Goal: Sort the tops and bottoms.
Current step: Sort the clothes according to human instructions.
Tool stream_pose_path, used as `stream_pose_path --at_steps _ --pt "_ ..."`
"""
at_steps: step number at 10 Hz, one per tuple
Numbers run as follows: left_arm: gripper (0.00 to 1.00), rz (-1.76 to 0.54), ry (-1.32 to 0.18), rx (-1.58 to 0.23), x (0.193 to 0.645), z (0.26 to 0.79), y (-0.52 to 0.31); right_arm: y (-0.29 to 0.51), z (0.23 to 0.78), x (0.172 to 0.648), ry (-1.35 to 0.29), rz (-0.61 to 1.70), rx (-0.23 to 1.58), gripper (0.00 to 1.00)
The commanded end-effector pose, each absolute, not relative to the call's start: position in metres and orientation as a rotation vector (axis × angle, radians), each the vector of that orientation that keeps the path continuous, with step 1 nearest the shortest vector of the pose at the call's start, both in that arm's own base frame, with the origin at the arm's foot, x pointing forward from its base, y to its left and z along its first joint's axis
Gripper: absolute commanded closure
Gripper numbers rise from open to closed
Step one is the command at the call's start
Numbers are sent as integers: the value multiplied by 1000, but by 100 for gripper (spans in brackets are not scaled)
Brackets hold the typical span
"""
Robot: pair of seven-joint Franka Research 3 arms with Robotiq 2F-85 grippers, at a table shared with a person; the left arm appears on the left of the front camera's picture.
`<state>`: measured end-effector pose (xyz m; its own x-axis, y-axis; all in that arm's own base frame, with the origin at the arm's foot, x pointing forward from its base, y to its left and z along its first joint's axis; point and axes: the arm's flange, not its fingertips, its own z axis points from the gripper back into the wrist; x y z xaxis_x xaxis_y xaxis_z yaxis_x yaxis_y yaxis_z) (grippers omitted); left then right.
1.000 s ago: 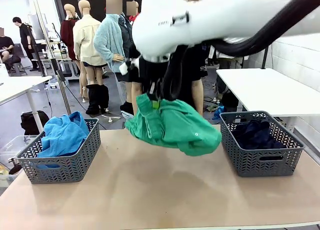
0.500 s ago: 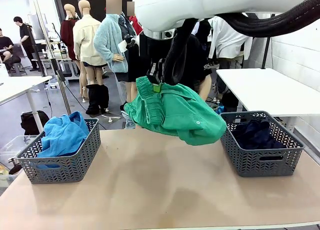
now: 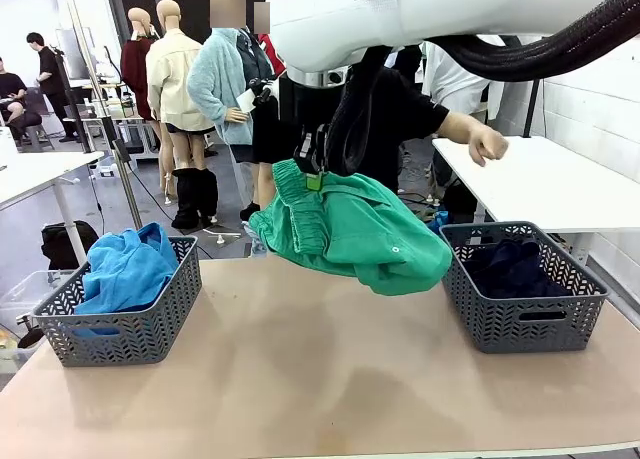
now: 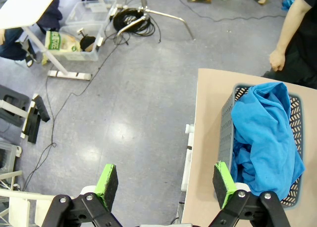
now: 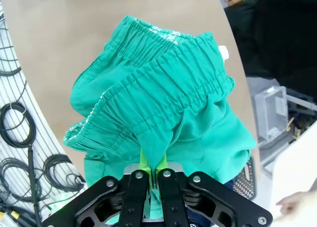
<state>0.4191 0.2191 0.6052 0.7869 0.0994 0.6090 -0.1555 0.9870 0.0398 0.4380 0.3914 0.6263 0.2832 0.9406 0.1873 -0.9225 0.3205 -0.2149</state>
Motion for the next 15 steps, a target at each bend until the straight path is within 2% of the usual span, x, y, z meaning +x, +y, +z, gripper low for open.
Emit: stream_pose_path --at_steps 1,15 --pt "0 136 -635 106 417 605 220 390 629 437 -306 1247 -71 100" --pt "0 136 -635 106 417 605 220 390 629 437 -306 1247 -71 100"
